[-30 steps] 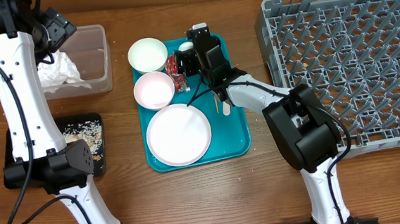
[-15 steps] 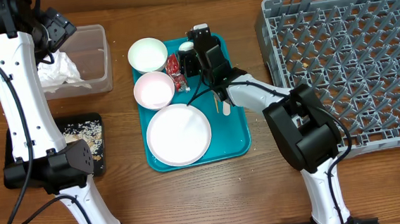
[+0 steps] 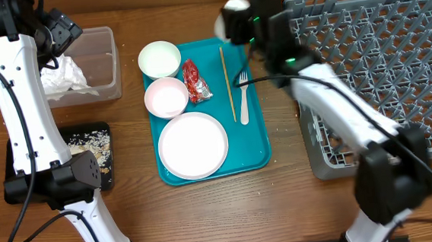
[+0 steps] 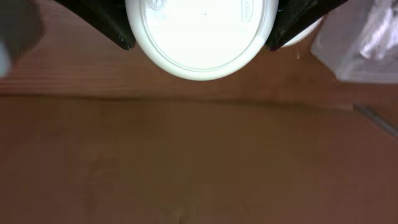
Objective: Sort waste into correct bins and load items into the dishwasher rack
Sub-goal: 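Carry the white cup right and place it upside down in the rack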
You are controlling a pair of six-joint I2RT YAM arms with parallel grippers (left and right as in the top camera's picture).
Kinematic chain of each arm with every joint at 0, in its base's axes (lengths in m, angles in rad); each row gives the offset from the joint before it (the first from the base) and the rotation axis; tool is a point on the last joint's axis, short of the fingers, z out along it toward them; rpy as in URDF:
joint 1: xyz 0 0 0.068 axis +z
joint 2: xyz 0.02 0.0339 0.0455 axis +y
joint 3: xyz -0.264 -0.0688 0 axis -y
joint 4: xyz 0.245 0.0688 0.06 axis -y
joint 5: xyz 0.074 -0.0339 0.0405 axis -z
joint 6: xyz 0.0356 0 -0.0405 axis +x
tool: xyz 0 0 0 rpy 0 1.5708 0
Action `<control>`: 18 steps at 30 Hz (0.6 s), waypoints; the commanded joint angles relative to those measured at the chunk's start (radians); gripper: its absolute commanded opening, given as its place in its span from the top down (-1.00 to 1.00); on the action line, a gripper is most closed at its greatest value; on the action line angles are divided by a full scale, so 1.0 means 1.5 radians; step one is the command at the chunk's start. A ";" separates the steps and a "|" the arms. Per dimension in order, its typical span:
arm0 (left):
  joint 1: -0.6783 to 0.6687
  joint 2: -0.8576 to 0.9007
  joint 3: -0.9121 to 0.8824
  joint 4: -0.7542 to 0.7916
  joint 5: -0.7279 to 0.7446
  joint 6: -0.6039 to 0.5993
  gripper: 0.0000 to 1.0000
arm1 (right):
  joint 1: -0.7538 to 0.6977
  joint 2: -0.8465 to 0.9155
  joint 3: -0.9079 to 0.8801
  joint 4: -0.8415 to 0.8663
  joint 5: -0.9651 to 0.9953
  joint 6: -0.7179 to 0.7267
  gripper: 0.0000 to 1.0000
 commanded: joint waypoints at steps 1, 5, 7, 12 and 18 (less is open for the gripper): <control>-0.002 0.007 -0.001 -0.002 0.003 0.013 -1.00 | -0.056 -0.087 0.014 -0.036 0.016 0.001 -0.12; -0.002 0.007 -0.001 -0.001 0.003 0.013 -1.00 | -0.144 -0.139 0.014 -0.106 0.023 -0.015 -0.13; -0.002 0.007 -0.001 -0.002 0.003 0.013 -1.00 | -0.193 -0.153 0.014 -0.145 0.023 -0.036 -0.14; -0.002 0.007 -0.001 -0.002 0.003 0.013 -1.00 | -0.328 -0.154 0.014 -0.223 0.025 -0.059 -0.13; -0.001 0.007 -0.001 -0.002 0.003 0.013 -1.00 | -0.457 -0.143 0.012 -0.249 0.025 -0.058 -0.39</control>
